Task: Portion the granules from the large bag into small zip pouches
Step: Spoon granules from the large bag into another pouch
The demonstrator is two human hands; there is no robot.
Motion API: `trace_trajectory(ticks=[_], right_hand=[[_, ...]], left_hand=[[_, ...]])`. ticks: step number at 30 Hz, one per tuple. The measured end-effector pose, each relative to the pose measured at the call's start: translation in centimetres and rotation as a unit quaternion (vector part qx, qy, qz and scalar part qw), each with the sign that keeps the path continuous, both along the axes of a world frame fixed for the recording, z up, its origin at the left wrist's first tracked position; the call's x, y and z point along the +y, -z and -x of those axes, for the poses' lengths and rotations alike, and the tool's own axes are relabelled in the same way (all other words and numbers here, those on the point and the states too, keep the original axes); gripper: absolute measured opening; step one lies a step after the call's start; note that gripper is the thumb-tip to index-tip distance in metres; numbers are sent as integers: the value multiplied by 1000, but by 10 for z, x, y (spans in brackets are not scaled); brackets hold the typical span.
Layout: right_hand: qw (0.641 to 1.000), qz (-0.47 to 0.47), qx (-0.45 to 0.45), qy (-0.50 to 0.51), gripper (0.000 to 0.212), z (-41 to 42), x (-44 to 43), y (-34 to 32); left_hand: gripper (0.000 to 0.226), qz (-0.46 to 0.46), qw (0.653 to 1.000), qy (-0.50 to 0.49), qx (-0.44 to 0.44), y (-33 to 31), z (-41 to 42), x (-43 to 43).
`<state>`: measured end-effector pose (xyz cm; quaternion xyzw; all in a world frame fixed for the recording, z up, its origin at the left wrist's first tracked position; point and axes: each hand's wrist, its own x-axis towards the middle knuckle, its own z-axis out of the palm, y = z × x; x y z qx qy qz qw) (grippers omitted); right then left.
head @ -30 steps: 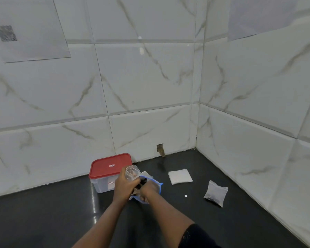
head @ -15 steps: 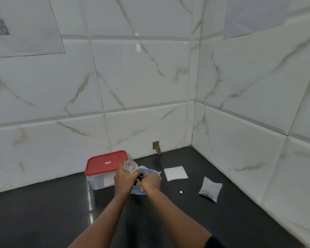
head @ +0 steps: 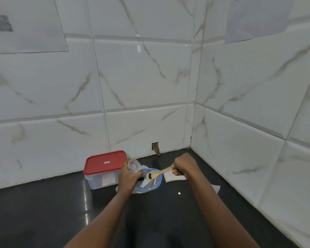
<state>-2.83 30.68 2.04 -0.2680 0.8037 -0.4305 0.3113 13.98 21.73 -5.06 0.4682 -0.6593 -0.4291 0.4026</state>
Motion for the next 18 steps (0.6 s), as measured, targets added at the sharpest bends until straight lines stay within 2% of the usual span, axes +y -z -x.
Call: trace_trajectory(ticks=[3, 7, 11, 14, 18], right_hand=[[999, 46, -18, 6, 23, 5, 7, -18], [996, 82, 16, -22, 26, -15, 4, -31], [982, 72, 153, -86, 24, -36, -2, -26], [944, 64, 292, -141, 29, -47, -4, -21], [895, 65, 387, -211, 31, -50, -8, -17]], left_hand=[[59, -12, 1000, 21, -20, 4, 1, -2], [67, -18, 998, 37, -47, 8, 4, -1], [70, -24, 998, 32, -40, 7, 6, -1], [71, -42, 999, 22, -13, 12, 6, -8], [62, -54, 998, 21, 20, 28, 10, -25]])
